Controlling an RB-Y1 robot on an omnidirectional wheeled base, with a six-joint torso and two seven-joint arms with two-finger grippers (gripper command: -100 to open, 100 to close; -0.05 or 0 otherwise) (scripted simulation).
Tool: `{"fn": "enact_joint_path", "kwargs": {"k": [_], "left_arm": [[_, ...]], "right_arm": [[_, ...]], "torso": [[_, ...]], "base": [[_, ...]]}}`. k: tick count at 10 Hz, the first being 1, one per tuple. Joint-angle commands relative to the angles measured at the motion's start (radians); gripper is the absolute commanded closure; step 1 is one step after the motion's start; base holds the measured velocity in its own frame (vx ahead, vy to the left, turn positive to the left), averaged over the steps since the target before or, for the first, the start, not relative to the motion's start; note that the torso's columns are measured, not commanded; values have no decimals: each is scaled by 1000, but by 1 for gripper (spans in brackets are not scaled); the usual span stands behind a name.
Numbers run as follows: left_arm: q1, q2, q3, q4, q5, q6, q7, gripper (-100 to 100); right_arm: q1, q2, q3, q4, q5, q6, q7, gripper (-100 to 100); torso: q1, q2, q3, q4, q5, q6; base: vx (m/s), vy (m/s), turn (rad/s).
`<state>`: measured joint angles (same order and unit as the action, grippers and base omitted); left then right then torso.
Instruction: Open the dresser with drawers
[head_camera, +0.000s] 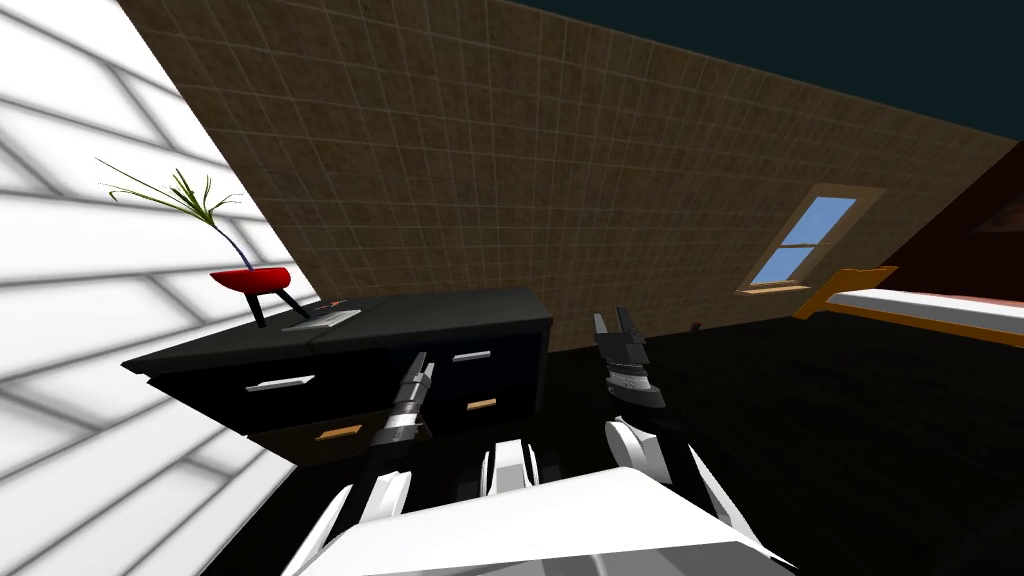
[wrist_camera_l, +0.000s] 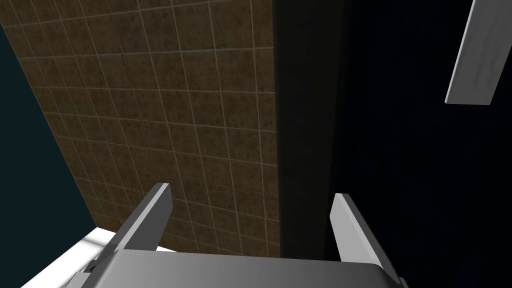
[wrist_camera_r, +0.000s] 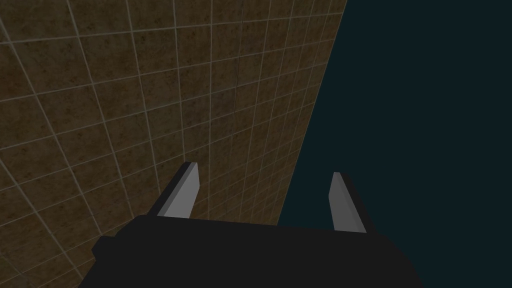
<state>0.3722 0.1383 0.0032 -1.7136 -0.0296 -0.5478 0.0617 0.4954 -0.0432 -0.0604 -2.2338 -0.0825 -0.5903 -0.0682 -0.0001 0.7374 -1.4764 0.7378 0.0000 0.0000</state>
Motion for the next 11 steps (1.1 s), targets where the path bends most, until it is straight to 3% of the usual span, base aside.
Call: {"fn": "enact_joint_path", "kwargs": {"k": [1,7,11], "left_arm": [[-4,5,-3,59,0,-8,-1,-100],[-36,-14,-12,216,-2,-17,-9,-100],[-53,-62,-17,304,-3,-21,-14,-100]], "right_arm": [[0,0,0,0,0,0,0,0],[0,0,0,0,0,0,0,0],[0,0,0,0,0,0,0,0]], "torso": [[0,1,0,0,0,0],[0,1,0,0,0,0],[0,1,0,0,0,0]], "base": [[38,-31,-15],[46,-36,-18],[40,-30,-16]]}}
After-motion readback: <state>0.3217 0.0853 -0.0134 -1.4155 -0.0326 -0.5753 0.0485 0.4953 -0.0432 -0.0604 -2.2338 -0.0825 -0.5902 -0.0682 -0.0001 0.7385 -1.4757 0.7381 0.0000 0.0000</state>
